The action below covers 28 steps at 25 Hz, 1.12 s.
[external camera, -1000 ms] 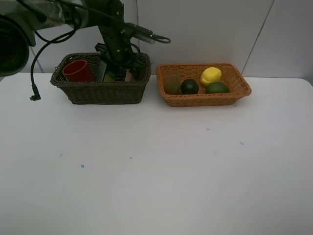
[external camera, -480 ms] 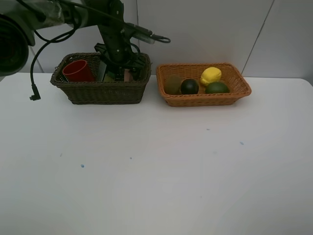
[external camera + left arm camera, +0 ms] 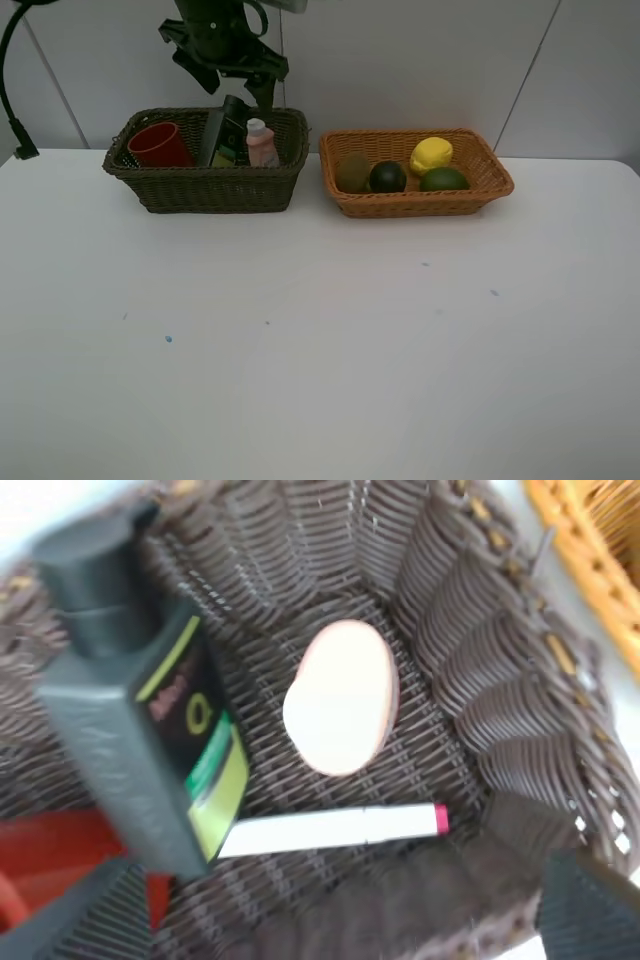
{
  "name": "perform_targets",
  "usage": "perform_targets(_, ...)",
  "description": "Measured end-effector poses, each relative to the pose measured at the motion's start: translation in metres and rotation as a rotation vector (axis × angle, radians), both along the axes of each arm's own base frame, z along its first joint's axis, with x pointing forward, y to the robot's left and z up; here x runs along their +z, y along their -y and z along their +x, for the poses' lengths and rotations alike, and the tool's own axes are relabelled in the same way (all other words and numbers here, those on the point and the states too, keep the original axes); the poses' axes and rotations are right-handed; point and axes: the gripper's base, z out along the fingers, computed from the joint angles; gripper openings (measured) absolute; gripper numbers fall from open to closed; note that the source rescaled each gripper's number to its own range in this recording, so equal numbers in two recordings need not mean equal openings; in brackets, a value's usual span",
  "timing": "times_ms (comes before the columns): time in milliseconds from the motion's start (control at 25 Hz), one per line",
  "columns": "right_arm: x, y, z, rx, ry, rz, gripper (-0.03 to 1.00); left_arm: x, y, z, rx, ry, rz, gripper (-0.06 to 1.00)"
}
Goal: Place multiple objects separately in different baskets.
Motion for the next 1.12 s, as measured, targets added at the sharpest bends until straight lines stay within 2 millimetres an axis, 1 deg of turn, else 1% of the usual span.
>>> perform_targets(120, 0.000, 0.000, 0.000, 0.000, 0.000, 0.000, 0.99, 0.036, -0.005, -0.018, 0.000, 0.021, -0.007, 1.00)
perform_targets(280, 0.000, 0.000, 0.000, 0.000, 0.000, 0.000, 0.99, 0.083, -0.012, -0.039, -0.003, 0.107, -0.031, 1.00)
perform_targets(440, 0.000, 0.000, 0.000, 0.000, 0.000, 0.000, 0.99, 0.124, -0.025, -0.067, -0.003, 0.180, -0.059, 1.00)
perform_targets(600, 0.000, 0.000, 0.000, 0.000, 0.000, 0.000, 0.99, 0.153, -0.042, -0.101, 0.010, 0.224, -0.080, 1.00)
perform_targets(720, 0.000, 0.000, 0.000, 0.000, 0.000, 0.000, 0.99, 0.165, -0.057, -0.129, 0.033, 0.237, -0.076, 1.00)
perform_targets(880, 0.000, 0.000, 0.000, 0.000, 0.000, 0.000, 0.99, 0.173, -0.076, -0.167, 0.063, 0.243, -0.077, 1.00)
perform_targets(1000, 0.000, 0.000, 0.000, 0.000, 0.000, 0.000, 0.99, 0.175, -0.092, -0.198, 0.092, 0.248, -0.091, 1.00)
perform_targets(1120, 0.000, 0.000, 0.000, 0.000, 0.000, 0.000, 0.99, 0.172, -0.108, -0.231, 0.120, 0.253, -0.102, 1.00)
